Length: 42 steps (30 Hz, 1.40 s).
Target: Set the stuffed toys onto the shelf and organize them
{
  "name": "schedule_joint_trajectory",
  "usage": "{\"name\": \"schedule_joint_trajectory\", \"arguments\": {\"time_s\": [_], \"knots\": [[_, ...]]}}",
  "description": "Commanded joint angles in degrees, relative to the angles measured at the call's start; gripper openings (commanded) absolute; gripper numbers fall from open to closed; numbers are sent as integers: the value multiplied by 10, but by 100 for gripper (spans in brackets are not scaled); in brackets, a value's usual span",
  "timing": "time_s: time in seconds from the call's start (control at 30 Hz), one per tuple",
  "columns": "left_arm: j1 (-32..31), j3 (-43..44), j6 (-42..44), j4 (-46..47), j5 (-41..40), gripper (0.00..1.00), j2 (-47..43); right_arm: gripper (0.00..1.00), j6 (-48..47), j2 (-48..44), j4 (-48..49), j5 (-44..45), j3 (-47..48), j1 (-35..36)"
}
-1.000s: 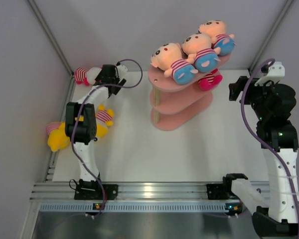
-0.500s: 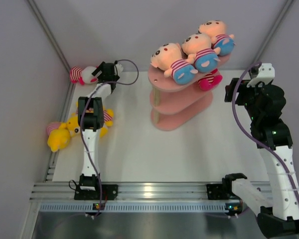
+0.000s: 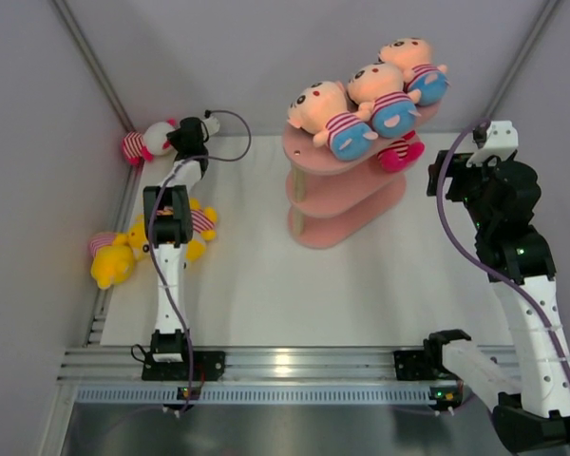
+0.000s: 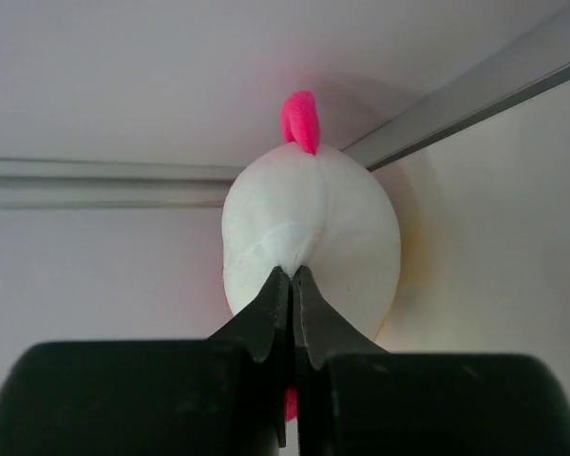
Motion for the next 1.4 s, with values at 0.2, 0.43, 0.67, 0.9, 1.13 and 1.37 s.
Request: {"name": "schedule_joint_trajectory", "arguments": {"time_s": [0.2, 0.43, 0.67, 0.9, 1.13, 1.37], "knots": [[14, -136, -139, -38, 38, 0, -170, 81, 0, 26, -47, 61, 37, 14], [-63, -302, -303, -120, 112, 0, -374, 80, -10, 5, -101, 40, 52, 55], [-93, -367, -445, -250, 183, 0, -550, 80, -19, -48, -164, -34, 64, 73], [-116, -429, -573, -382, 281, 0, -783, 77, -25, -82, -183, -219, 70, 78], [-116, -400, -616, -553, 435, 0, -968, 75, 68, -90, -71, -380, 38, 110], [-108, -305, -669, -615, 544, 0, -1094, 75, 171, -59, 100, -340, 7, 240]]}}
